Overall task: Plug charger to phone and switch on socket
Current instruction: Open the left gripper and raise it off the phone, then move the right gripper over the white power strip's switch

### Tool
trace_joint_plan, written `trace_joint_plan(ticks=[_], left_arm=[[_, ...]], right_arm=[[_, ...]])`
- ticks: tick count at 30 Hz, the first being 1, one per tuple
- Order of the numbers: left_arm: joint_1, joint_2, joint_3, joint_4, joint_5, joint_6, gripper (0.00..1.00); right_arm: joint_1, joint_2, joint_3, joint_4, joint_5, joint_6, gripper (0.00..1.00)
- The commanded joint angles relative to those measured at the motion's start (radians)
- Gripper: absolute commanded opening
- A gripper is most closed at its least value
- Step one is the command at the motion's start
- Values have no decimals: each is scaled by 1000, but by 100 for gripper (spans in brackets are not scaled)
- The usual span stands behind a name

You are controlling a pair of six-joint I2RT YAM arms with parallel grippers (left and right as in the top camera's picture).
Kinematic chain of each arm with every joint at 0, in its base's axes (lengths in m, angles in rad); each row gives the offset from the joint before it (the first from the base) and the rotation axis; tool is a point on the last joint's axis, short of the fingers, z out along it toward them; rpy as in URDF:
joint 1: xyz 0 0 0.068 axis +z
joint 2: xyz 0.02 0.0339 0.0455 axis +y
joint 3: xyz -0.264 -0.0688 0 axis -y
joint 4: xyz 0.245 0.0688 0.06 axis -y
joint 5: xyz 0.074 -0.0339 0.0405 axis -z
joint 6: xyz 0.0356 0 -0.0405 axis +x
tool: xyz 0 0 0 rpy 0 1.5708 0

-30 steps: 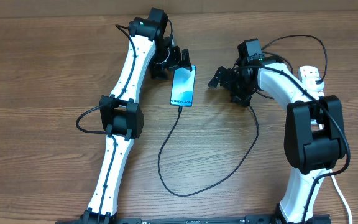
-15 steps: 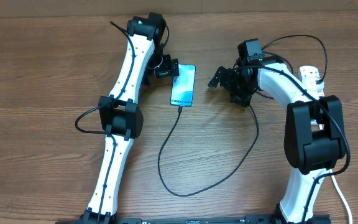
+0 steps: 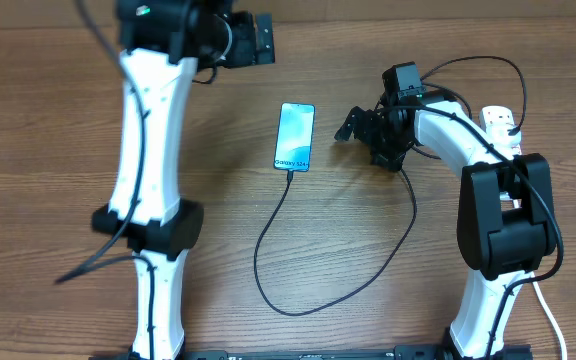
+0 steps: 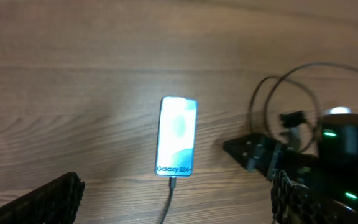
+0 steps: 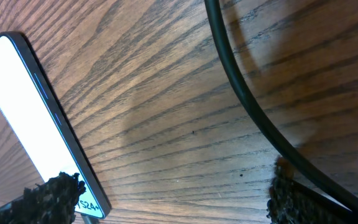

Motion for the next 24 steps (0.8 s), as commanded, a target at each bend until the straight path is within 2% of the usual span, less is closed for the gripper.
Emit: trace_joint_plan(ticks=[1,24], left_arm=[[-1,-7,-5,-6,-13,23,100],[0,-6,-10,-5,-14,23,100]], right_arm=[[5,3,-2,-10,35,-4,100],[6,3,-2,-48,5,-5,100]])
